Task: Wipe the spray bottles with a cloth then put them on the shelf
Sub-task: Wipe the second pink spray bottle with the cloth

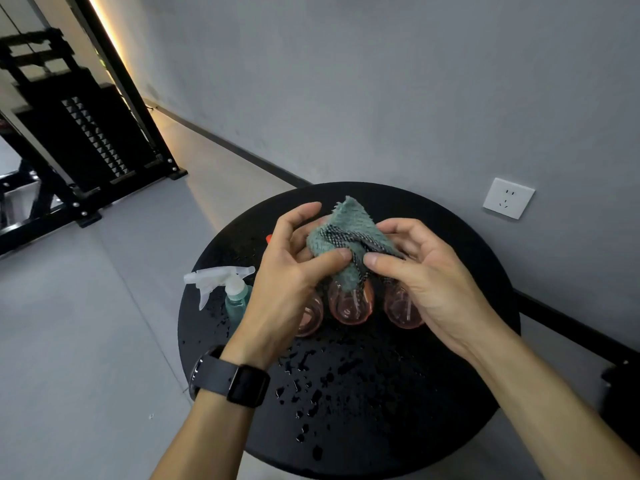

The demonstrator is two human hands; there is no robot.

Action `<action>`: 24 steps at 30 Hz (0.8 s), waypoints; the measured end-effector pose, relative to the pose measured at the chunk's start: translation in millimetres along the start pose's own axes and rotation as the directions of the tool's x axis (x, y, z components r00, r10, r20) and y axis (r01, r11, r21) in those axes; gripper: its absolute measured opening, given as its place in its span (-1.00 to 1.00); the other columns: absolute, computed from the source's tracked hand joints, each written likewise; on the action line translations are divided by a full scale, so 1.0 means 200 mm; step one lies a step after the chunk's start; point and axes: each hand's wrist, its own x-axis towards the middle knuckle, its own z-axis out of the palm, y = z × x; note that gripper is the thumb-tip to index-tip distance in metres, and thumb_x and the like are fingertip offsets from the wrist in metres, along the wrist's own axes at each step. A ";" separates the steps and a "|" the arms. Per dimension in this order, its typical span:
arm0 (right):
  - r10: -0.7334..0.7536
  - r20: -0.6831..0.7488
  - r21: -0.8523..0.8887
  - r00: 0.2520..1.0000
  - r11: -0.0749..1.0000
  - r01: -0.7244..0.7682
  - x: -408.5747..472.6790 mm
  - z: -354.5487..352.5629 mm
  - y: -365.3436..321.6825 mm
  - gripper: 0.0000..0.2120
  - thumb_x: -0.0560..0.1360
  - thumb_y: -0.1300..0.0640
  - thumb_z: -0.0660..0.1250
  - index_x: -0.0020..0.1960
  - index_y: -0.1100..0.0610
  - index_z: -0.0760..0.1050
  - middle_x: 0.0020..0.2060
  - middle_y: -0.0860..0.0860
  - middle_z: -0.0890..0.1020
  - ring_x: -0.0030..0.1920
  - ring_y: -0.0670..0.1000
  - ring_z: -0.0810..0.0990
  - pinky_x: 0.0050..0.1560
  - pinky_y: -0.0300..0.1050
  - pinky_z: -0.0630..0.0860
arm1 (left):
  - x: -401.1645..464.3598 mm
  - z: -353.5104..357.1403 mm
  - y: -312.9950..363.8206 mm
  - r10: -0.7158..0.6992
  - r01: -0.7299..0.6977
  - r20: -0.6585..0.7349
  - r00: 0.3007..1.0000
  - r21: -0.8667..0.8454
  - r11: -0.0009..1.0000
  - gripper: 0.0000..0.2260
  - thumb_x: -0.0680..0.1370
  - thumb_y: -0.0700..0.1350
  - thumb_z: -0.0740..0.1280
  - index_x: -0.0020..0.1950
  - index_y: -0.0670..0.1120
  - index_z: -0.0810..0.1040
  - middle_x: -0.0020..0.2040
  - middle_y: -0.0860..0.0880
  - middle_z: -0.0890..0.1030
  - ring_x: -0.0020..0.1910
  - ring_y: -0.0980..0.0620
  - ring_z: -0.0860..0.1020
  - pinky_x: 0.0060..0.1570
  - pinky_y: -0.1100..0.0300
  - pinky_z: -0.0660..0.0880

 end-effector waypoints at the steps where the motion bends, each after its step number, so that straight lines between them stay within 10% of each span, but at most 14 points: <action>1: 0.019 0.017 -0.007 1.000 1.000 -0.019 0.00 0.00 0.00 -0.66 0.43 0.22 0.46 0.16 0.06 0.50 0.03 -0.04 0.69 0.07 -0.08 0.67 0.14 -0.11 0.53 | 0.00 0.00 0.00 0.023 -0.023 -0.001 1.000 0.042 0.999 -0.48 0.44 -0.41 0.46 0.32 -0.05 0.46 0.16 -0.06 0.68 0.10 -0.05 0.69 0.10 -0.01 0.62; 7: 0.082 0.025 -0.162 0.996 0.984 -0.077 -0.01 -0.01 0.00 -0.46 0.29 -0.27 0.42 0.24 -0.20 0.47 0.03 -0.18 0.68 0.09 -0.22 0.62 0.26 -0.11 0.46 | 0.00 0.01 -0.02 0.130 -0.159 0.125 0.984 0.254 0.954 -0.42 0.44 -0.49 0.44 0.27 0.05 0.44 0.25 0.01 0.58 0.08 0.07 0.64 0.17 0.07 0.59; 15: 0.094 -0.002 0.157 0.996 0.983 -0.093 0.00 0.01 0.01 -0.79 0.58 0.05 0.29 0.08 0.12 0.63 0.00 0.11 0.70 0.05 0.05 0.67 0.12 -0.01 0.55 | 0.00 -0.01 -0.03 0.036 -0.067 0.105 0.994 0.315 0.947 -0.58 0.39 0.02 0.59 0.20 0.02 0.60 0.11 0.00 0.70 0.11 0.00 0.67 0.22 -0.07 0.57; 24: 0.091 -0.026 0.232 0.996 0.969 -0.082 0.01 0.01 0.02 -0.80 0.57 0.09 0.30 0.06 0.16 0.64 0.01 0.17 0.69 0.04 0.08 0.66 0.04 -0.07 0.57 | 0.01 -0.06 -0.01 0.077 -0.144 0.161 0.984 0.461 0.876 -0.95 0.56 -0.06 0.44 0.00 0.00 0.67 -0.07 0.04 0.73 -0.06 -0.01 0.70 0.11 -0.20 0.59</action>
